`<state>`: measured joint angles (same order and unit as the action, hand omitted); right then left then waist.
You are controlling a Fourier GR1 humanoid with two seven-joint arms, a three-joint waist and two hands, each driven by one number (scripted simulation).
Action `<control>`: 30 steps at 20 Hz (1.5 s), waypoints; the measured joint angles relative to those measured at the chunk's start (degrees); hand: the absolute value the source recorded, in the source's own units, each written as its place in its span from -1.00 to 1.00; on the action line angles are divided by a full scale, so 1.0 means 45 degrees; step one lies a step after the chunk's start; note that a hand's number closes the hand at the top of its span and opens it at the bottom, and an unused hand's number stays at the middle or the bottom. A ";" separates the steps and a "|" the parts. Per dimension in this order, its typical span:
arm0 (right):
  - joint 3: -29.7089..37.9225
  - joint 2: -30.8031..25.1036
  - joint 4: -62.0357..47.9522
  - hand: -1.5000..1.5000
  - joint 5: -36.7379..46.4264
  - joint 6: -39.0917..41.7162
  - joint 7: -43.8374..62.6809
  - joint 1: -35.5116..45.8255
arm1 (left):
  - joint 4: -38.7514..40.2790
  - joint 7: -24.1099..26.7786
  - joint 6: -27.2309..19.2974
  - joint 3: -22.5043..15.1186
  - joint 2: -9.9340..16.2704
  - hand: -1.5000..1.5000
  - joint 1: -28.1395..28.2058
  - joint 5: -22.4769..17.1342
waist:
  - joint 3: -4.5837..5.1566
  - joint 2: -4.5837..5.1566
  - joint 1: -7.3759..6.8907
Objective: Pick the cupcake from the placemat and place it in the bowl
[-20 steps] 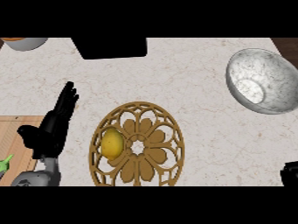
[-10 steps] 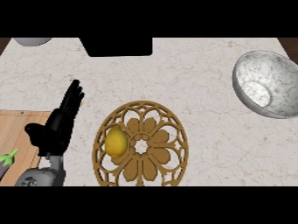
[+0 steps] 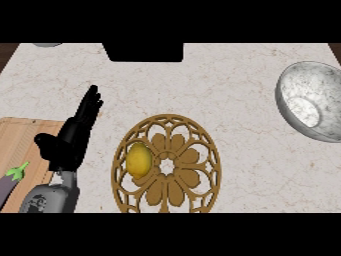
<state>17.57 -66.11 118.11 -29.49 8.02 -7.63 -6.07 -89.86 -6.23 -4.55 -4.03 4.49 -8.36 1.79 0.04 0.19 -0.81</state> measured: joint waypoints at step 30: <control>-0.5980 0.4676 -1.7756 -1.00 0.9258 0.1166 -0.6568 0.9894 | 0.0893 0.0492 0.0113 -0.0066 -0.0420 0.00 -0.0586 0.0252 | -0.0036 0.0161 -0.0429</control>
<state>-9.34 -45.07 38.21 12.17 13.26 -37.18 38.45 -85.84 -4.01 -4.04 -4.32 2.59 -10.99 2.93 -0.12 0.91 -2.74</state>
